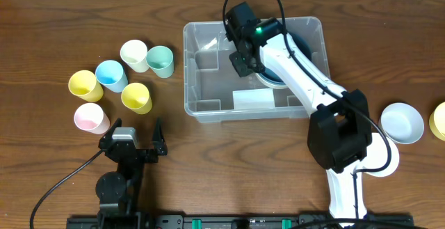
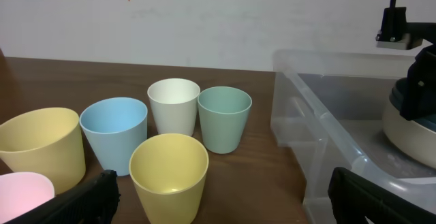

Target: Pack container

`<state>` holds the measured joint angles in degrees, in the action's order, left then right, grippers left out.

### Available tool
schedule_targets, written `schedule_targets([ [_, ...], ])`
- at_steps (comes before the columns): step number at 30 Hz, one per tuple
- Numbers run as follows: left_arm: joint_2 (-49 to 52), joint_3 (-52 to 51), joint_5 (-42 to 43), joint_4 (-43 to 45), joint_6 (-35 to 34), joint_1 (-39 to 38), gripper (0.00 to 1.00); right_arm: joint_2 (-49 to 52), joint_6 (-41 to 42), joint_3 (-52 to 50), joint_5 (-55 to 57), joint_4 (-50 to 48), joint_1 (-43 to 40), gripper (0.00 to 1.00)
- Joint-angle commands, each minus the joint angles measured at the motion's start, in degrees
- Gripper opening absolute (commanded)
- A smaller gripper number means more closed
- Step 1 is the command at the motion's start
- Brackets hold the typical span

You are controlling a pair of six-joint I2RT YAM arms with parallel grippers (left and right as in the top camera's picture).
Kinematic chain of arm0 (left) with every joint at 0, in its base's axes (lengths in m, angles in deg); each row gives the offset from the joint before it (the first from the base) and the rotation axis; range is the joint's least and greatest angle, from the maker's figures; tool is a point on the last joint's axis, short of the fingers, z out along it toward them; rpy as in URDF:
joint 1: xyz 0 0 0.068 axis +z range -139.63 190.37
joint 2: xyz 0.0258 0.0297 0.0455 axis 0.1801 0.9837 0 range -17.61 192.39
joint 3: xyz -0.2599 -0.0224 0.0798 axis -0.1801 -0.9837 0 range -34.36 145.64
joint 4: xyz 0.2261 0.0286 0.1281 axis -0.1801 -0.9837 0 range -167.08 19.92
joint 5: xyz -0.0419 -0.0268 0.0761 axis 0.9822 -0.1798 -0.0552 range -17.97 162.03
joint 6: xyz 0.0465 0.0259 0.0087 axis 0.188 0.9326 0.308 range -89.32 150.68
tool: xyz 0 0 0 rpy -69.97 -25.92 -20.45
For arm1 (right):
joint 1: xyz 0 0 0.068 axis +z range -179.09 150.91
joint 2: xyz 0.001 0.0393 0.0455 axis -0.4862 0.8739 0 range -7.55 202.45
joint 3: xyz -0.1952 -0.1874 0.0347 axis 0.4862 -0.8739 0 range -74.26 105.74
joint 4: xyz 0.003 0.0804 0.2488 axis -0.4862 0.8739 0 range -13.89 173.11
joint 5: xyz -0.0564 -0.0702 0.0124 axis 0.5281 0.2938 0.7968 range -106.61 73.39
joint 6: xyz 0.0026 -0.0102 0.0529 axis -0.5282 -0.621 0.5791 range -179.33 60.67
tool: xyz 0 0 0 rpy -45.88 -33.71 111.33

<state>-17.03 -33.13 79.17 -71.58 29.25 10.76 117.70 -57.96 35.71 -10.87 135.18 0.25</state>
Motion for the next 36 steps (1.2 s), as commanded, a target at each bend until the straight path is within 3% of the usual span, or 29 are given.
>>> schedule_targets([
  [1, -0.3, -1.0, 0.8, -1.9, 0.3, 0.3, 0.98, 1.2, -1.0, -0.3, 0.9, 0.1, -1.5, 0.15],
  [27, -0.3, -1.0, 0.8, -1.9, 0.3, 0.3, 0.98, 1.0, -0.8, 0.2, 0.2, -1.9, -4.2, 0.15],
  [36, -0.3, -1.0, 0.8, -1.9, 0.3, 0.3, 0.98, -3.2, -0.5, 14.8, -0.4, 6.7, -1.7, 0.22],
])
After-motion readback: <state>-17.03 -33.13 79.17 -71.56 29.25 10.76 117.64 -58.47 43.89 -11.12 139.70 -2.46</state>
